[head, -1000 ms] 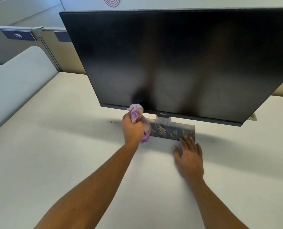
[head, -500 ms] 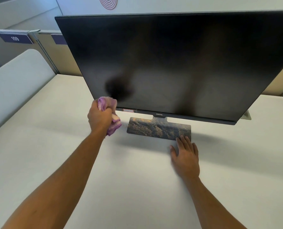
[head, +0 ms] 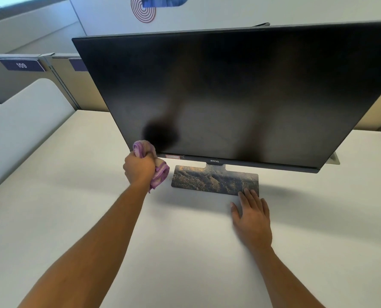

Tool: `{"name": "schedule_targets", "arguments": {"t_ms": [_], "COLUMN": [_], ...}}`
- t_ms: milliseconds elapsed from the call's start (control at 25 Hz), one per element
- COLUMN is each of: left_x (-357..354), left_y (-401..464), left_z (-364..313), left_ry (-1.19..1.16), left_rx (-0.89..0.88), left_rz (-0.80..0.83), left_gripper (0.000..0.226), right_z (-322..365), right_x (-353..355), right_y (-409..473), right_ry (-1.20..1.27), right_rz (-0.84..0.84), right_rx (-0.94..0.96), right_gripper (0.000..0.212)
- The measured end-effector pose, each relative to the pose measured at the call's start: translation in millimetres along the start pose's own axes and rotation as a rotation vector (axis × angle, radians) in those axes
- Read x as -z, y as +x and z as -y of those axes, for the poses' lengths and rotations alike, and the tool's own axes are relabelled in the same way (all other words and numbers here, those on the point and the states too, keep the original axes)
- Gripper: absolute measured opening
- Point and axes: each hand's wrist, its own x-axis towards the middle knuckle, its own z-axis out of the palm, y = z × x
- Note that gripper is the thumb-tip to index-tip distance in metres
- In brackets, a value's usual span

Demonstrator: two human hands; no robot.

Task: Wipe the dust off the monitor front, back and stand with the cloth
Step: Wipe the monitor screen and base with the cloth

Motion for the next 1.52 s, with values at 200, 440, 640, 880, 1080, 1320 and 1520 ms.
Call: {"name": "schedule_targets", "arguments": {"t_ms": [200,440,640,880,1080,1320,1520], "left_x": [-27,-63,-65,-29,-33,-81,-97], "left_y": [-43,-85,-100,-55,-52,-114,-143], "left_z": [-2,-7,-3,2,5,-1,-17], "left_ry": [-0.092,-0.074,-0.056,-0.381,-0.418,-0.324,-0.176], "left_rx": [-0.136,-0.180,-0.259,-0.039,0.074,-0.082,-0.186], "left_rz": [0.194,0.317,0.567,-0.017,-0.022,0.356,0.682], "left_gripper": [0.015,0.015,0.014,0.014,0.021,0.015,0.026], "right_z": [-3,-2,-2,-3,-4,-4,1], "right_x": [-4,-2,3,-1,-5,-5,11], "right_y": [0,0,0,0,-1,-1,-3], "right_ry": [-0.020,-0.028,-0.005,-0.009,-0.020,-0.004,0.177], "right_rz": [-0.001,0.037,0.073,0.049,-0.012,-0.008,-0.021], "right_rx": [0.006,0.001,0.006,0.015,0.020,0.022,0.079], "right_gripper": [0.061,0.059,0.056,0.055,0.055,0.055,0.048]}}
